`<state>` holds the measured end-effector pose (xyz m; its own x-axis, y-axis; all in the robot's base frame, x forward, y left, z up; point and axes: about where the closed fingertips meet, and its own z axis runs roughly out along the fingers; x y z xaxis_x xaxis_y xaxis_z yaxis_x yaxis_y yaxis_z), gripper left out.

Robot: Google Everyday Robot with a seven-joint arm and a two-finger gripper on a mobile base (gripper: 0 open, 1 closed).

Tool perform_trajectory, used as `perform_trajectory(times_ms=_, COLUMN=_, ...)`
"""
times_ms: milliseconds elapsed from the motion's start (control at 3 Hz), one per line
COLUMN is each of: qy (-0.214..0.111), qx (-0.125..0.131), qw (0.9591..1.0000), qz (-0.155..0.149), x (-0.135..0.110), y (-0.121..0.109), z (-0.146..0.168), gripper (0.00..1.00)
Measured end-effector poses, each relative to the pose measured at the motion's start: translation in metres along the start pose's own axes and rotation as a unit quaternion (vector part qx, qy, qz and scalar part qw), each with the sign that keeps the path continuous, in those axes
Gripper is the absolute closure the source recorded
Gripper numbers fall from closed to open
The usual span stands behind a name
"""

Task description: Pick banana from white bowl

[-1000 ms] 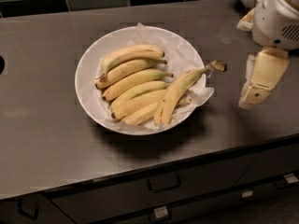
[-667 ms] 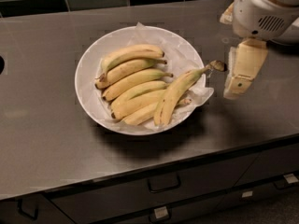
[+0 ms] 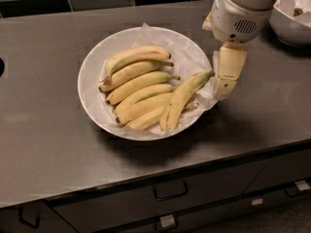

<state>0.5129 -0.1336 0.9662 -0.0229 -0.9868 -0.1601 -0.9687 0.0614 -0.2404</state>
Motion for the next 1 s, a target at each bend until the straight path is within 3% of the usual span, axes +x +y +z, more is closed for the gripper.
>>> perform_trajectory(times_ms=333, qy=0.004, qx=-0.016, qw=0.9994, qz=-0.032, x=-0.013, y=0.004, z=0.011, gripper=0.00)
perform_trajectory(times_ms=667, qy=0.026, qx=-0.027, qw=0.9962, qz=-0.079, x=-0.033, y=0.016, z=0.017, gripper=0.00)
perform_trajectory(times_ms=1000, qy=0.042, qx=-0.033, qw=0.9934, qz=-0.102, x=-0.043, y=0.022, z=0.023, gripper=0.00)
